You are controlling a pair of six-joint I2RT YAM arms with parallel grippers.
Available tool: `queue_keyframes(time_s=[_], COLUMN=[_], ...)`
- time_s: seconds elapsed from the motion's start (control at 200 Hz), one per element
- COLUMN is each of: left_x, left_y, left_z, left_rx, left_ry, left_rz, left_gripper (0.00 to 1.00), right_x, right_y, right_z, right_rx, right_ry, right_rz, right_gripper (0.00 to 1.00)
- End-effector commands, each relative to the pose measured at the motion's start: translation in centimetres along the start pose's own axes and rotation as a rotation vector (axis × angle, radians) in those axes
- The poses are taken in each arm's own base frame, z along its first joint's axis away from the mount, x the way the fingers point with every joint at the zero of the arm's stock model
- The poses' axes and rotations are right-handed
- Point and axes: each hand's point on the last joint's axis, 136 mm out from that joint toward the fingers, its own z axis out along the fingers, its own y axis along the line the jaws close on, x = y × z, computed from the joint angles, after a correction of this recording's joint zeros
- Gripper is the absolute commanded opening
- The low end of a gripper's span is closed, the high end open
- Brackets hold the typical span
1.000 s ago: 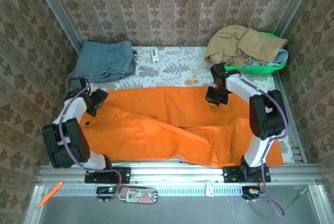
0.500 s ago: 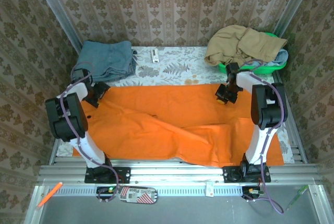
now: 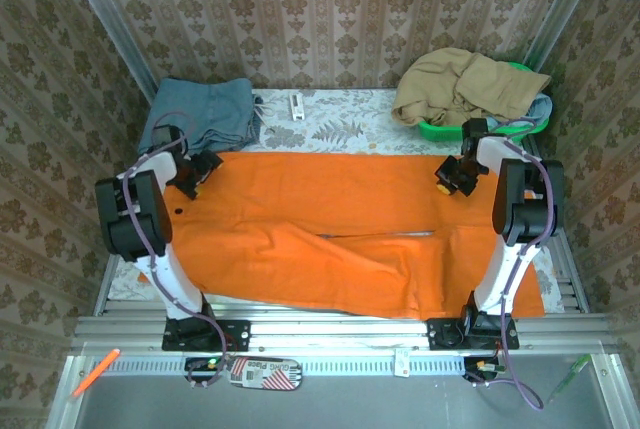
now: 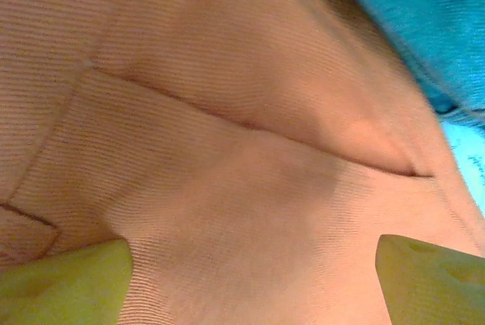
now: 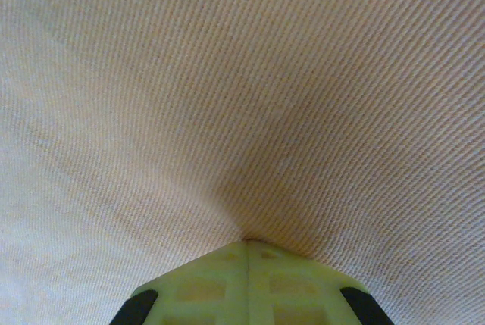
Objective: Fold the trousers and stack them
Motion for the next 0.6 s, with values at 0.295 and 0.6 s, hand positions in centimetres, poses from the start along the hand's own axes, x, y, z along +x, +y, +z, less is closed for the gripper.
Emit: queue_keyframes(time_s=[0.295, 0.6], left_x=[4.6, 16.0], left_y=[-6.0, -11.0], left_z=[-7.4, -4.9], left_rx=[0.003, 0.078], left_ry=[-0.083, 0.016], left_rz=[0.24, 0.464], left_gripper=[0.9, 0.9], right_x=[5.5, 14.0], right_y=[2.9, -5.0], right_z=[-5.0, -5.3], right_rx=[-0.009, 0.061], right_ry=[-0.084, -0.029], right_rz=[-0.155, -0.106], right_gripper=[0.05, 0.1])
